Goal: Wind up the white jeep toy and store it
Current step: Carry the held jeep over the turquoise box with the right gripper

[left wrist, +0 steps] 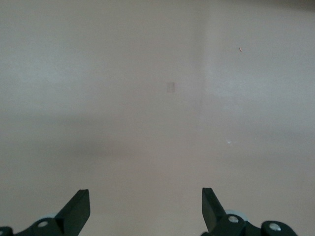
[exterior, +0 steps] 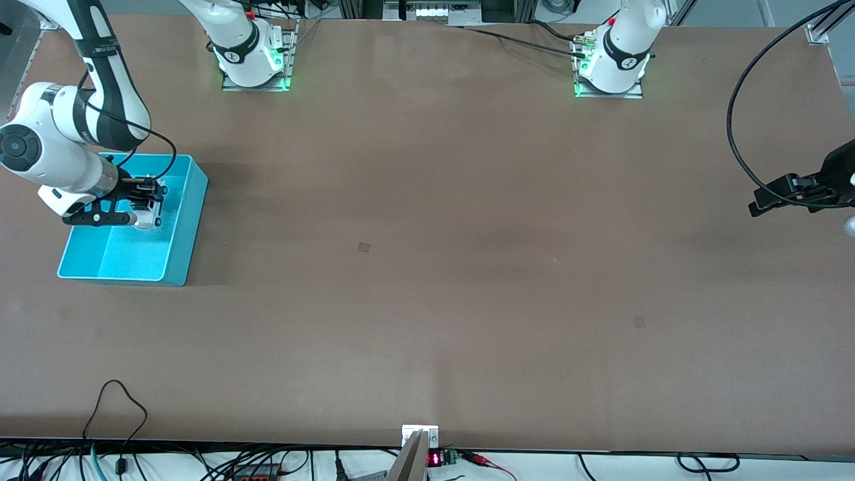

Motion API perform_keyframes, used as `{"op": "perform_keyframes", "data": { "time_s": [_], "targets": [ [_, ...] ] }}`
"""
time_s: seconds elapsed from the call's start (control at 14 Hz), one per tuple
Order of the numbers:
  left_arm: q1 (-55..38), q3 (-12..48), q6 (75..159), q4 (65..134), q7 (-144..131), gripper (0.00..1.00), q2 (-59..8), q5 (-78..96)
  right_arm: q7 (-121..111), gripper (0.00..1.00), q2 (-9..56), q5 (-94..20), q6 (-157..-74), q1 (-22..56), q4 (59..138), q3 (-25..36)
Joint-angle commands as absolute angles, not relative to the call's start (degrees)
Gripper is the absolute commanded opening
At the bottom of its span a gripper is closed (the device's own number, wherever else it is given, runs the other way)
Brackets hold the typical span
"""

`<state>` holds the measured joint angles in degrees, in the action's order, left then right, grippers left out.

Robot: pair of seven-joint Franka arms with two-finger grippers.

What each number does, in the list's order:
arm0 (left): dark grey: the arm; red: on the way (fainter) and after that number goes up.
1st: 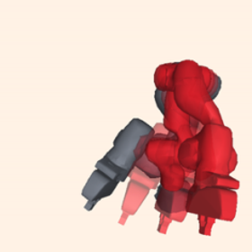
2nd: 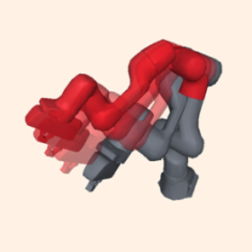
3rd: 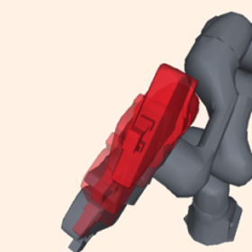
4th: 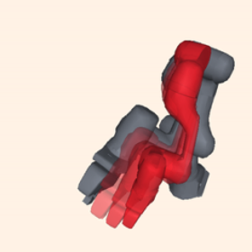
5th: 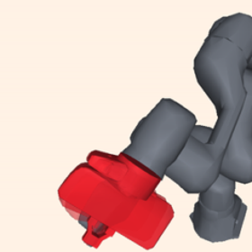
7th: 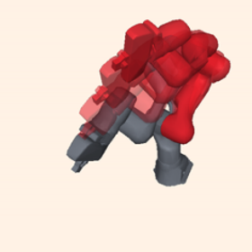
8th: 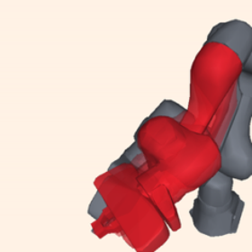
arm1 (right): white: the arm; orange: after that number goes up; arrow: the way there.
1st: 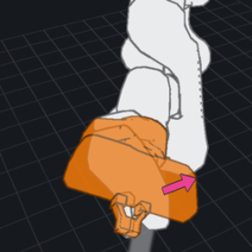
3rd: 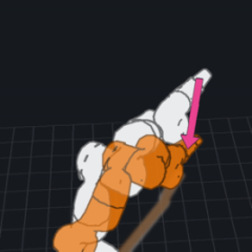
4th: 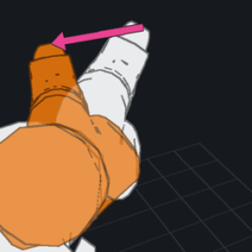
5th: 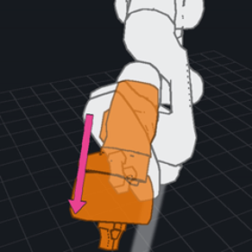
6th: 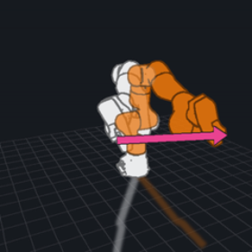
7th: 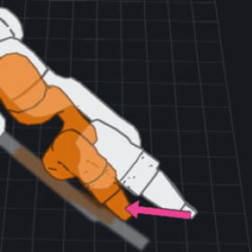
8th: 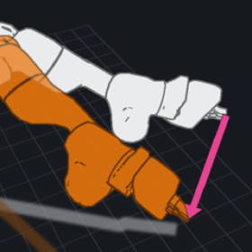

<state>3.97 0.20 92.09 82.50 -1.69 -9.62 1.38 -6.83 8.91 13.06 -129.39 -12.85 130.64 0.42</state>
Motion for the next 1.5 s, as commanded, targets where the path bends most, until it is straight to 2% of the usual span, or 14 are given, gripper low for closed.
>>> {"op": "perform_keyframes", "data": {
  "time_s": [0.0,1.07,1.21,1.29,1.43],
  "targets": [
    [4.22,0.18,92.64,82.79,-1.50,1.00,-9.23,2.46,-7.65,0.03,9.05,14.68,-131.04,-15.90,131.66,-0.79],
    [3.96,0.26,93.78,82.62,-1.32,1.00,-9.32,2.46,-7.47,0.05,16.52,15.20,-137.37,-17.31,131.57,-0.79],
    [3.96,0.26,93.78,82.62,-1.32,1.00,-9.40,2.46,-7.38,0.09,16.87,15.21,-137.72,-17.84,131.57,-0.79],
    [3.96,0.26,93.78,82.62,-1.32,1.00,-9.32,2.46,-7.21,0.18,16.96,15.21,-137.81,-17.93,131.57,-0.79],
    [3.87,0.26,93.69,82.62,-1.32,1.00,-9.32,2.46,-7.12,0.27,16.96,15.21,-137.90,-18.19,131.57,-0.79]
  ]
}}
